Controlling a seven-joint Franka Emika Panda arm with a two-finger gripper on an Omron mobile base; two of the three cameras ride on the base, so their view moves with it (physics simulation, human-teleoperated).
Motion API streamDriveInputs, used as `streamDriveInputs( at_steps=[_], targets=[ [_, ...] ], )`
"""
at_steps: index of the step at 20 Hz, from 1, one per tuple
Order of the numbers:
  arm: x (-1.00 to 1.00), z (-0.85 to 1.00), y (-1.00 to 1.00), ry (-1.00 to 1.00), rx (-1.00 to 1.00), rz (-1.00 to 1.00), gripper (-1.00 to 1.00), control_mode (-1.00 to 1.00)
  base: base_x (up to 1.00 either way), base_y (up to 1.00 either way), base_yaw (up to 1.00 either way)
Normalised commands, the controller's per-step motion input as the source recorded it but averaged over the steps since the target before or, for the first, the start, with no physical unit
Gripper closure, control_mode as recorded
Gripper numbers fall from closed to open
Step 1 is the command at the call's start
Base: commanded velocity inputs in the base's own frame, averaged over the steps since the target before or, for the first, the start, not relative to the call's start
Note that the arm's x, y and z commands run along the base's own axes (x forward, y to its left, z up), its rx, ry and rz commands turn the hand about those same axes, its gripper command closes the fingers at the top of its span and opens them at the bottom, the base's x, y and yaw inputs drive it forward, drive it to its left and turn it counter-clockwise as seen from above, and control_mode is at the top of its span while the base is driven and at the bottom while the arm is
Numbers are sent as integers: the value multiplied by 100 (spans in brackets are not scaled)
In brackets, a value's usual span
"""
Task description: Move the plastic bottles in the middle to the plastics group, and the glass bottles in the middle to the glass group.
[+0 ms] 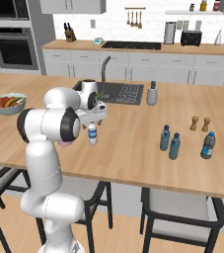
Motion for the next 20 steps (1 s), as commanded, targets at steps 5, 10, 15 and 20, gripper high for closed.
streamDriveInputs(
  at_steps=[5, 10, 15, 20],
  targets=[
    [3, 0, 0, 0, 0, 0, -100, -100, 0, 0, 0],
    [0, 0, 0, 0, 0, 0, 100, -100, 0, 0, 0],
    [0, 0, 0, 0, 0, 0, 100, -100, 0, 0, 0],
    [0, 3, -10, 2, 0, -1, 100, -100, 0, 0, 0]
  ],
)
